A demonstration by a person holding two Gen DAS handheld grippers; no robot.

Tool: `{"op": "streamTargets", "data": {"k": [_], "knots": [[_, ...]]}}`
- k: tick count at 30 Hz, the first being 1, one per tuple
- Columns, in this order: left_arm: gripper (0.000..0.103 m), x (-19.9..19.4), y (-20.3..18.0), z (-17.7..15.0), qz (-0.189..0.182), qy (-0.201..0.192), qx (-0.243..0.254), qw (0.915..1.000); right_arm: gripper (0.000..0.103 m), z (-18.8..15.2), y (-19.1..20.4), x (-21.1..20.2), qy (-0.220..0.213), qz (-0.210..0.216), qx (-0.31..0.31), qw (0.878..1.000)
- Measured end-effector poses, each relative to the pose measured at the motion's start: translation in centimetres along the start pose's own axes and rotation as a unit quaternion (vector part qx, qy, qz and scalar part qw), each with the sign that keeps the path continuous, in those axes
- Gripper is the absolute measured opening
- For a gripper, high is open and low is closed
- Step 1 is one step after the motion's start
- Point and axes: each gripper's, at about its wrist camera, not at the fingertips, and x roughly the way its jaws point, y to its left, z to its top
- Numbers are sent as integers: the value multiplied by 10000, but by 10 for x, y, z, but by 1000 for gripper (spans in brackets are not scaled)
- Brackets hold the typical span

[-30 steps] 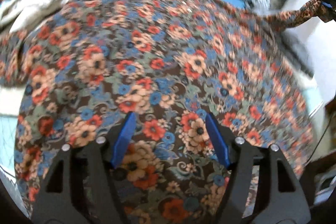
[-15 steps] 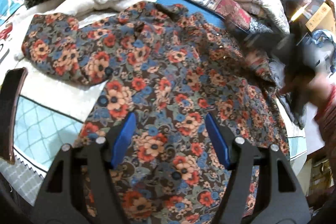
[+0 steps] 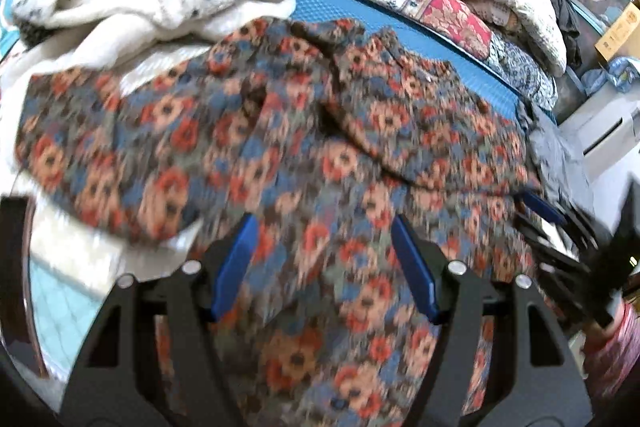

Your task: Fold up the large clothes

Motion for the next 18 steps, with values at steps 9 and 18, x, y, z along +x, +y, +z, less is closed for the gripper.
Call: {"op": "streamTargets", "data": {"k": [9, 18], "knots": [[73, 72, -5, 75, 196, 533, -354, 9978, 27, -38, -124, -9, 336, -658, 1743, 9819], [36, 96, -25, 85, 130, 612, -471, 9969, 35, -54, -149, 42, 1063, 228, 2489, 9624]]}}
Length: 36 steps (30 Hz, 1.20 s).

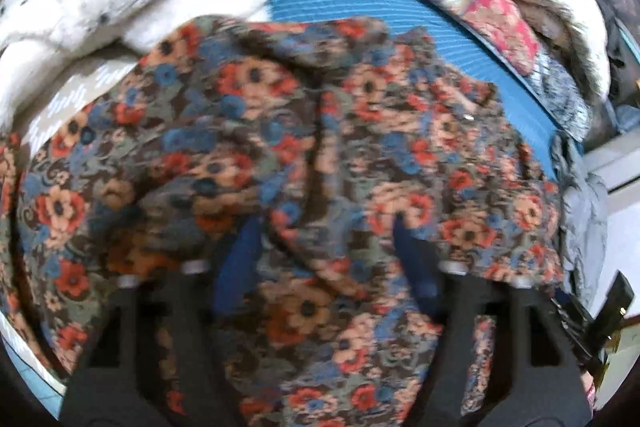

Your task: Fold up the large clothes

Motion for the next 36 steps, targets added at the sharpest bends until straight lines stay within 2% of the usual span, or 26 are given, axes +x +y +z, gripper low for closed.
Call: {"op": "streamTargets", "data": {"k": [1, 2, 3, 4, 6, 7, 8, 9, 10, 11, 13, 16, 18, 19, 20, 22, 25, 29, 32, 33, 34, 35, 36], "knots": [[10, -3, -7, -1, 62, -60, 136, 9999, 60, -1, 1, -3, -83, -189, -10, 9998], [10, -7, -11, -2, 53, -115, 207, 9997, 60, -2, 0, -8, -173, -229, 0, 9996], [9, -14, -15, -4, 14, -249, 253, 9994, 60, -4, -1, -23, -481, -255, 120, 9984], [9, -21, -17, -7, -33, -366, 282, 9989, 60, -7, 4, -36, -762, -475, 52, 9959], [9, -39, -18, -19, -200, -705, 282, 9969, 60, -16, 14, -50, -999, -915, -94, 9907], [9, -41, -15, -26, -187, -799, 259, 9963, 60, -22, 14, -51, -1011, -1016, -30, 9897], [9, -34, -9, -33, -15, -820, 212, 9964, 60, -29, 10, -45, -908, -1066, 93, 9901], [9, -18, 0, -37, 211, -595, 104, 9979, 59, -36, 0, -31, -630, -1033, 296, 9922], [10, 9, 15, -42, 305, -124, -128, 9994, 57, -42, -14, -13, -258, -770, 576, 9950], [11, 18, 25, -45, 204, -33, -262, 9994, 55, -47, -30, -12, -412, -306, 989, 9938], [11, 12, 29, -47, 37, -227, -274, 9994, 39, -44, -44, -21, -288, 16, 1337, 9906], [12, 9, 25, -42, 76, -159, -252, 9995, 33, -36, -58, -41, -95, 361, 1507, 9879], [16, 9, 24, -40, -1, -95, -316, 9995, 26, -22, -62, -53, -252, 566, 1524, 9864], [21, 9, 25, -38, -42, -73, -343, 9994, 24, -10, -64, -56, -306, 600, 1504, 9863], [28, 11, 24, -36, -103, -44, -364, 9993, 23, 1, -65, -55, -332, 577, 1473, 9868], [35, 13, 22, -33, -189, -44, -403, 9990, 23, 33, -65, -46, -365, 396, 1437, 9882], [35, 17, 10, -37, 80, -128, -105, 9998, 23, 77, -66, -29, -342, 315, 1335, 9900], [35, 21, -3, -46, 457, -341, 356, 9977, 23, 119, -80, 16, 218, -87, 1534, 9879], [36, 21, -4, -50, 507, -460, 488, 9965, 24, 123, -83, 53, 974, -392, 1484, 9833], [36, 21, -5, -50, 517, -483, 526, 9961, 39, 123, -82, 60, 1160, -598, 1354, 9821], [36, 21, -6, -51, 536, -499, 577, 9956, 62, 124, -81, 63, 1221, -728, 1192, 9826], [36, 19, -6, -52, 547, -502, 597, 9955, 62, 125, -80, 60, 1215, -839, 1056, 9834], [36, 18, -6, -51, 541, -499, 590, 9955, 62, 128, -80, 49, 993, -830, 991, 9866]]}}
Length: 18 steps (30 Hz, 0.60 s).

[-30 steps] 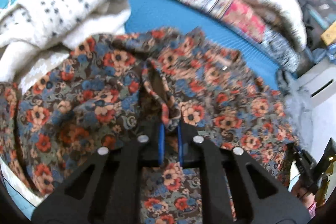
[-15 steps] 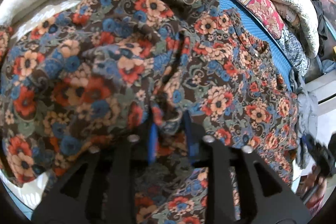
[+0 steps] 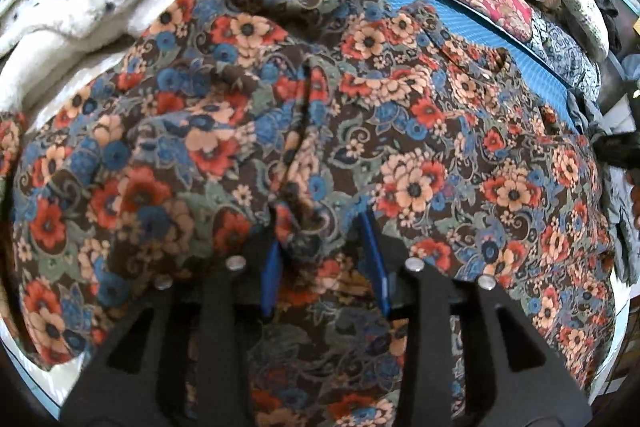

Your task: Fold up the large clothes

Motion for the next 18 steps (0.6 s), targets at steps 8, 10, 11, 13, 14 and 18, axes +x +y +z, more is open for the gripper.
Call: {"op": "streamTargets", "data": {"k": [8, 10, 11, 13, 14, 18], "knots": [[13, 2, 16, 10, 87, -226, -399, 9989, 62, 14, -29, -43, -1887, -61, 326, 9815], [15, 1, 11, 8, 210, -336, -241, 9989, 62, 14, -45, -10, -1156, -547, 497, 9905], [15, 0, 7, 6, 295, -370, -148, 9988, 62, 11, -51, -9, -1114, -323, 665, 9910], [15, 0, 4, 5, 338, -405, -81, 9986, 61, -1, -61, -26, -1458, 358, 1003, 9836], [15, 0, 3, 5, 336, -408, -85, 9986, 61, -4, -59, -32, -1459, 566, 969, 9829], [15, 1, 5, 4, 279, -441, -143, 9985, 43, -12, -17, -37, -1031, 989, 125, 9897]]}}
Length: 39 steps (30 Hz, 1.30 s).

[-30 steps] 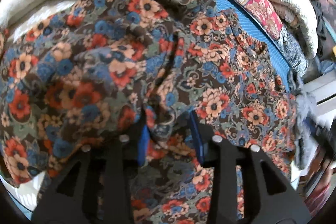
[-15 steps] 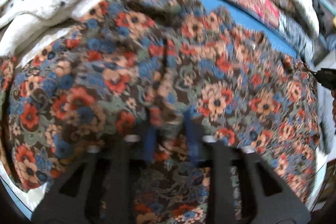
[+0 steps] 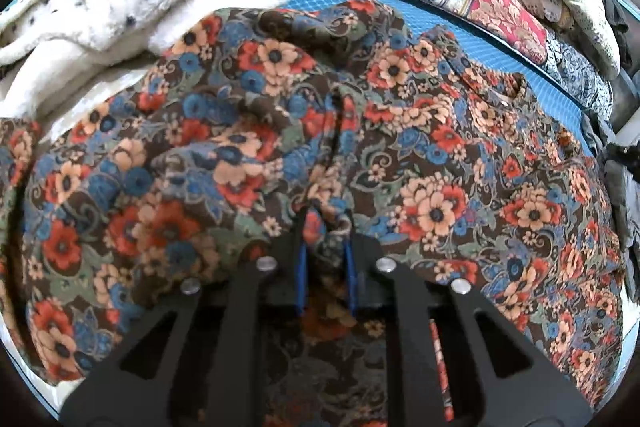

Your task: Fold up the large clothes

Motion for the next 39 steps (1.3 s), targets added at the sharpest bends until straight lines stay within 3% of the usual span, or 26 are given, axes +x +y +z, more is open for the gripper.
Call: {"op": "streamTargets", "data": {"k": [2, 5, 6, 8, 10, 12, 14, 16, 17, 20, 25, 28, 29, 30, 31, 32, 34, 39], "knots": [[15, 0, 2, 0, 17, 2, 7, 10000, 32, -1, 17, 15, 378, -120, -511, 9979], [14, -1, -2, 3, 64, 49, -44, 10000, 32, -17, 30, 42, 709, -589, -1027, 9904], [12, -5, -2, 5, 26, 33, -75, 10000, 55, -23, 32, 52, 794, -715, -1122, 9879], [10, -27, -3, 8, -67, -342, -58, 9994, 61, -24, 37, 45, 499, -681, -1070, 9907], [10, -47, -5, 10, -61, -750, -9, 9972, 61, -21, 37, 15, -374, -306, -876, 9950], [10, -58, -4, 11, 116, -1034, -82, 9945, 61, -21, 30, -5, -1114, -66, -609, 9919], [10, -51, -9, 5, 546, -1180, 59, 9915, 61, -29, 25, 9, -1028, -207, -567, 9929], [13, -21, -14, -5, 1028, -806, 336, 9909, 60, -42, 29, 55, -72, -743, -879, 9933], [15, 3, -14, -12, 1140, -386, 455, 9917, 57, -50, 36, 55, -333, -900, -1151, 9887], [14, 2, -16, -10, 1201, -403, 516, 9906, 57, -48, 41, 47, -272, -981, -1127, 9884], [14, 4, -7, -10, 991, -429, 369, 9935, 48, -61, 46, -10, -669, -233, -516, 9962], [15, 5, -8, -10, 1122, -459, 475, 9915, 47, -88, 56, -21, -366, 257, -749, 9962], [15, 4, -10, -13, 1128, -463, 488, 9913, 47, -102, 54, -17, -124, 202, -827, 9963], [15, 4, -9, -14, 1114, -460, 483, 9915, 47, -123, 45, -5, 205, -154, -835, 9962], [15, 5, -9, -14, 1112, -441, 483, 9916, 47, -136, 32, 3, 264, -200, -768, 9965], [15, 6, -11, -15, 1129, -441, 499, 9914, 47, -146, 20, -1, 13, 29, -626, 9980], [15, 7, -15, -14, 1257, -422, 594, 9894, 47, -143, 11, -10, 19, 146, -211, 9997], [17, 9, -30, -6, 1685, -226, 1012, 9802, 46, -147, 36, -35, -21, -499, -409, 9979]]}}
